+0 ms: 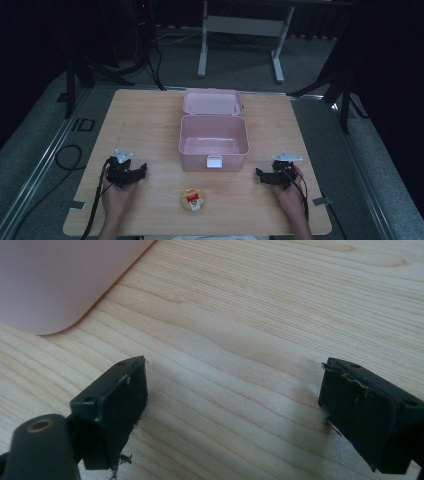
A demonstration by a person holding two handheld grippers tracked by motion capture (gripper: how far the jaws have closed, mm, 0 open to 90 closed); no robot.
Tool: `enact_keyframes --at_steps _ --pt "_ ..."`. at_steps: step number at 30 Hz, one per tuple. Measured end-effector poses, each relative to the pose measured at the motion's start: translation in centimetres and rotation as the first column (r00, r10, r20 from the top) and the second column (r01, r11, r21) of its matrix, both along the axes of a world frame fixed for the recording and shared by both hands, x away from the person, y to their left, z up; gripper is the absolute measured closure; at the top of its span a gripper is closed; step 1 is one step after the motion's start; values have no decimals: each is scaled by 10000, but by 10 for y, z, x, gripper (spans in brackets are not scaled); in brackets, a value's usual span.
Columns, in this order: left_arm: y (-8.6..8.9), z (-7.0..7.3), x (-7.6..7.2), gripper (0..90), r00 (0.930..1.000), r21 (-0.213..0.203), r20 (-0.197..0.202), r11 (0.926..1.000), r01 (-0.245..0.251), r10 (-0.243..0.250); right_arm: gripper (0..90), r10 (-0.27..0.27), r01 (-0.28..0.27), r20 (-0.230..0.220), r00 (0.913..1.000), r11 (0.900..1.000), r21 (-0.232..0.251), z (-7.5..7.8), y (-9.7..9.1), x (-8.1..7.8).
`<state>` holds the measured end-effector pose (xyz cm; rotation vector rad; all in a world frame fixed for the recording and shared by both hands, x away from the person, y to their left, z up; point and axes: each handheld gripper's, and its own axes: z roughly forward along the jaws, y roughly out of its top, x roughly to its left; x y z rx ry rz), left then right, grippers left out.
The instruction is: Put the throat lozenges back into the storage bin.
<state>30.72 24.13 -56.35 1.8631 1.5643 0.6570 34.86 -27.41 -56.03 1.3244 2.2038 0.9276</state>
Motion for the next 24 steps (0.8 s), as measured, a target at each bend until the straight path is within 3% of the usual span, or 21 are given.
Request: enact_keyframes --at_steps 7,12,15,24 --pt "-1 0 0 251 10000 37 -34 10000 24 -24 119 -1 1 2 10000 10000 -1 0 0 0" --pt "1 1 -2 325 9999 -14 -5 9999 152 -152 119 1 -1 2 10000 10000 -2 0 0 0" --pt "5 3 -2 365 9998 -433 6 9988 210 -210 119 -1 1 0 10000 10000 -1 0 0 0" --pt "7 18 -12 415 9949 -677 594 9941 852 -813 119 0 0 1 10000 10000 0 0 0 0"
